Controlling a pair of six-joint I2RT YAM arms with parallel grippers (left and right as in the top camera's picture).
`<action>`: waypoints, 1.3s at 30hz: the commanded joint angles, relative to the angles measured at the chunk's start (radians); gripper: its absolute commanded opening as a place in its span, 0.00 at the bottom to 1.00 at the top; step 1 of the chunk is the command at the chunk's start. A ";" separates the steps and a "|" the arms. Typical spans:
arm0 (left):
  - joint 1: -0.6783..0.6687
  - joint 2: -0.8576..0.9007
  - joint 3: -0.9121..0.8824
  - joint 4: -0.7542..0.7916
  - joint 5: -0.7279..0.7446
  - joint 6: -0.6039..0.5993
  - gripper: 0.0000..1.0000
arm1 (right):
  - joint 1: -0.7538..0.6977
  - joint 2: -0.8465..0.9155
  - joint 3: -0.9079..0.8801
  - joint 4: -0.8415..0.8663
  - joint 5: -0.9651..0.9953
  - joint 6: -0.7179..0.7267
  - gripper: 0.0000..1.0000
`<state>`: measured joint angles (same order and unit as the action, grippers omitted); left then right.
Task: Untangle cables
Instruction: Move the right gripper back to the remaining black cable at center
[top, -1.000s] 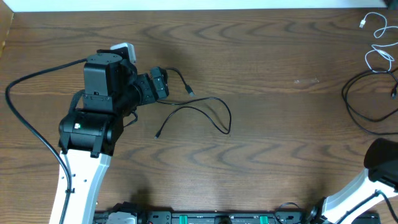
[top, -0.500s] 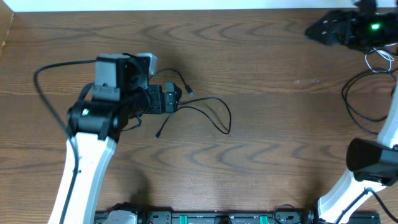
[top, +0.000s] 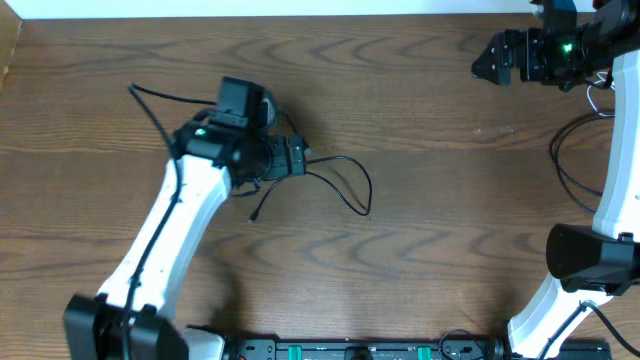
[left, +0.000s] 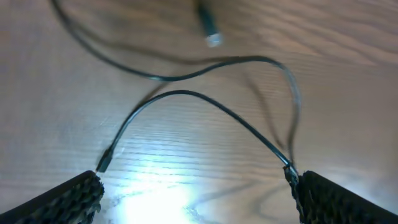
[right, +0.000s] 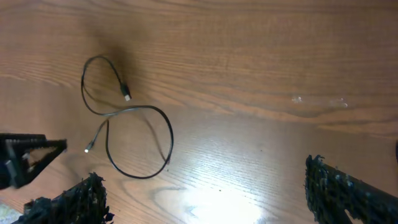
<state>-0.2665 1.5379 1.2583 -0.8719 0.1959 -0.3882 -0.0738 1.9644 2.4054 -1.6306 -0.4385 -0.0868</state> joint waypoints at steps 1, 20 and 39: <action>-0.008 0.033 0.016 -0.004 -0.134 -0.161 1.00 | 0.004 -0.023 -0.014 -0.004 0.014 0.013 0.99; 0.213 -0.008 0.016 0.035 -0.293 -0.223 0.99 | 0.295 0.012 -0.168 0.141 0.080 0.018 0.99; 0.612 -0.217 0.016 0.035 -0.140 -0.008 0.99 | 0.839 0.179 -0.514 0.677 0.236 -0.176 0.90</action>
<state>0.3191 1.3266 1.2583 -0.8337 -0.0212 -0.4278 0.7387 2.0869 1.9076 -0.9813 -0.2558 -0.2092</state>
